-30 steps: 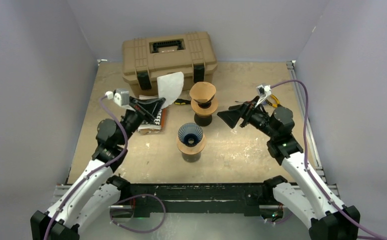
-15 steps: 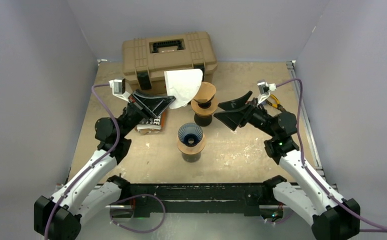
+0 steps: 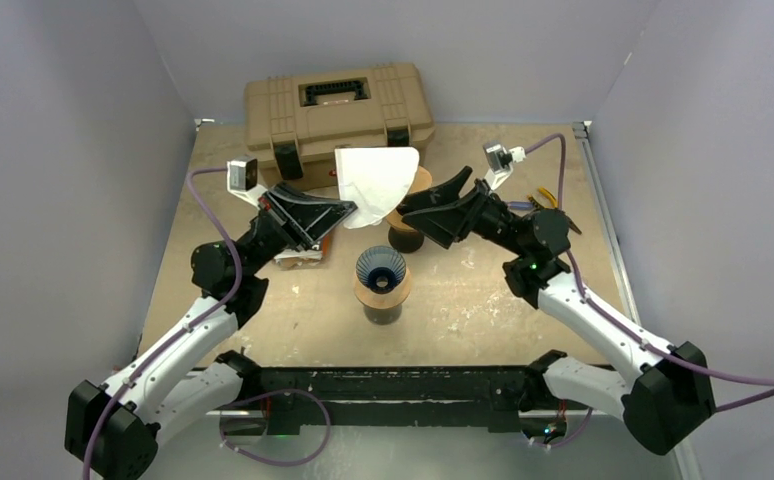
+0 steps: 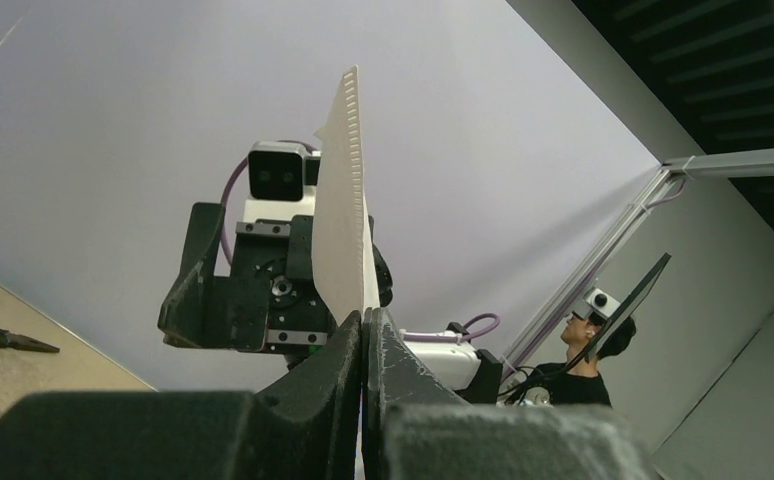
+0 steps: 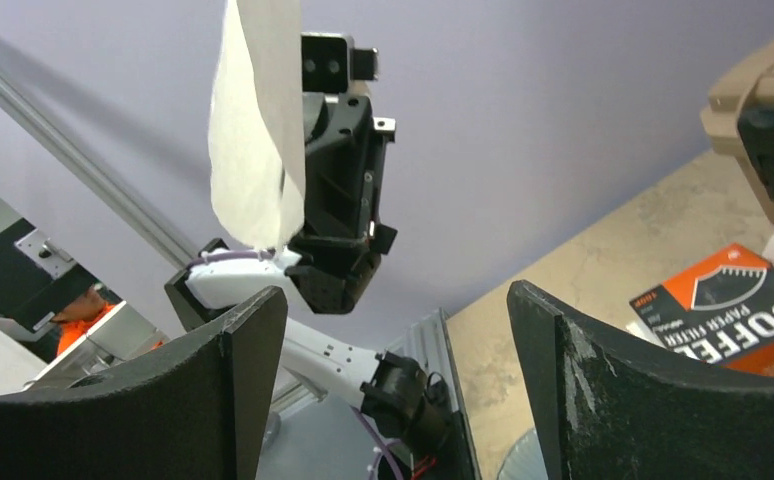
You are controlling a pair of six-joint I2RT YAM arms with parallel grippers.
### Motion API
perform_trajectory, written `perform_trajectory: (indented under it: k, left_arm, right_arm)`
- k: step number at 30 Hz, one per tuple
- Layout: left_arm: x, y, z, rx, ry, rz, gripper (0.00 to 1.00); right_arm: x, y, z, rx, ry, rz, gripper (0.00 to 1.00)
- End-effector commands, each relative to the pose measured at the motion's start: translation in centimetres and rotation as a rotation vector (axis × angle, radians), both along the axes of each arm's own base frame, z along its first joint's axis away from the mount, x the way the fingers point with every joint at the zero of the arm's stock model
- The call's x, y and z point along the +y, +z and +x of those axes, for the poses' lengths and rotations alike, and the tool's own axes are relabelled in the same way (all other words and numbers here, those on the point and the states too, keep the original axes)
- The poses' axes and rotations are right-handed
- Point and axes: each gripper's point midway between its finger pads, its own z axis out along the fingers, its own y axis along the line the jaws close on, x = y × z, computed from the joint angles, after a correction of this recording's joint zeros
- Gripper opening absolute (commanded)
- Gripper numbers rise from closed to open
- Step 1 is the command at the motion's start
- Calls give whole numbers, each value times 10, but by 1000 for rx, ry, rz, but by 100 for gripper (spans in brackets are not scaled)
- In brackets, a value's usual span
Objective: Place the coffee filter in the dripper
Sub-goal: Pick up the coffee filter from the center of the board, then place the coffee filter in the coffee dripper.
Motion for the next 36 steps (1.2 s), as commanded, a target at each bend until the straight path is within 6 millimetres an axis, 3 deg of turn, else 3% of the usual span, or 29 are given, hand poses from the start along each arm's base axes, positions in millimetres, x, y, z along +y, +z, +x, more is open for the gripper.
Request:
perform_trajectory:
  k: [1,9,16,19,25,27,31,33,36]
  left_arm:
    - [-1,4,-11,-36,-30,-17,0]
    - [-9,-2,-13,-34,-45,-8,0]
    - [-16,-11,-11,-22,-55,6,0]
    - [-18,-15,-8,-15,-50,14,0]
    - [-20,-30,1,11,-14,41,0]
    - [-21,-35,4,15,3,58,12]
    - [-24,-48,14,29,44,116,58]
    - [-24,-56,20,44,81,158,76]
    - [-22,-62,28,42,147,216,89]
  right_arm:
    - [0,47,-6,-106,11,104,81]
    - [8,62,-9,-128,58,147,73]
    - [15,60,-10,-127,79,153,63]
    - [16,63,-13,-130,87,155,49]
    - [15,58,-12,-127,62,134,6]
    - [15,58,-10,-128,42,116,0]
    - [13,57,0,-130,-36,58,0]
    - [12,57,3,-126,-65,32,0]
    - [10,52,8,-117,-102,-19,0]
